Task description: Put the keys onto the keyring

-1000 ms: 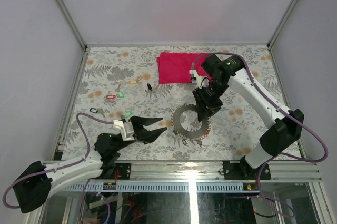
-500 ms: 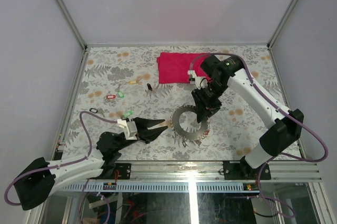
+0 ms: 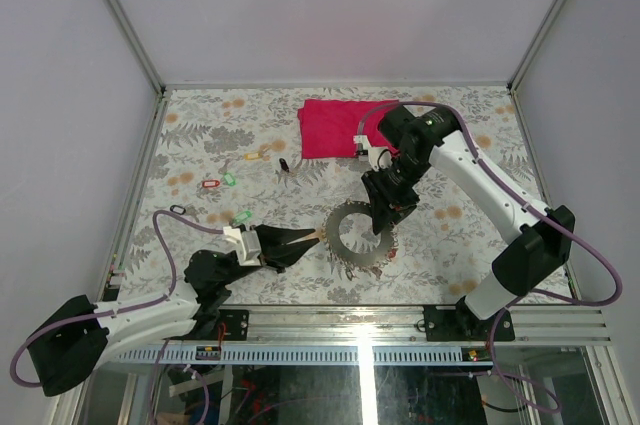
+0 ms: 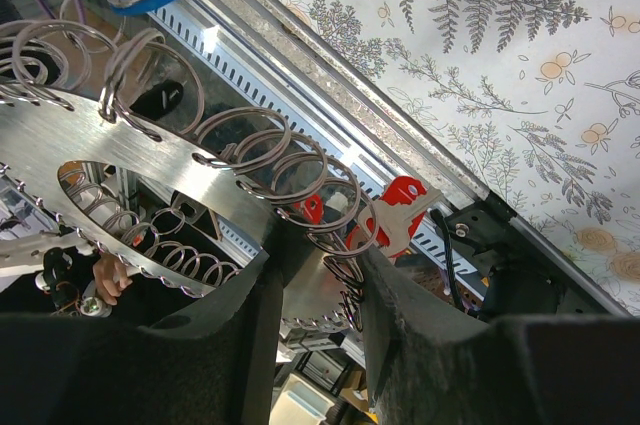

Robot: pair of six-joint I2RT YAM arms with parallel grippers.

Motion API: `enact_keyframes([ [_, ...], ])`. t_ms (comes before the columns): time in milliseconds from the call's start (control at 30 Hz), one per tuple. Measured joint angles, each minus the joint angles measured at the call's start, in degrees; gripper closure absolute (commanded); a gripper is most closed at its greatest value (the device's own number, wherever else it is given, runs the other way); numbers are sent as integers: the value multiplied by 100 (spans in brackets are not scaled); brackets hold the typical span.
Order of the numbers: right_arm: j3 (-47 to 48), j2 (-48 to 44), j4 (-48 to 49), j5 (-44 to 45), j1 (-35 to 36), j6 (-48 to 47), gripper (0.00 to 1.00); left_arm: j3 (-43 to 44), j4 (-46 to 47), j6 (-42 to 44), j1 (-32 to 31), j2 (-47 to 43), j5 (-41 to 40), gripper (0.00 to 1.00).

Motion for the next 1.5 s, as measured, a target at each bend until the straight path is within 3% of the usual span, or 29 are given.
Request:
enact_keyframes([
  [1500, -52, 42, 66, 0, 59, 22, 100, 243, 385, -44, 0, 378, 280, 71],
])
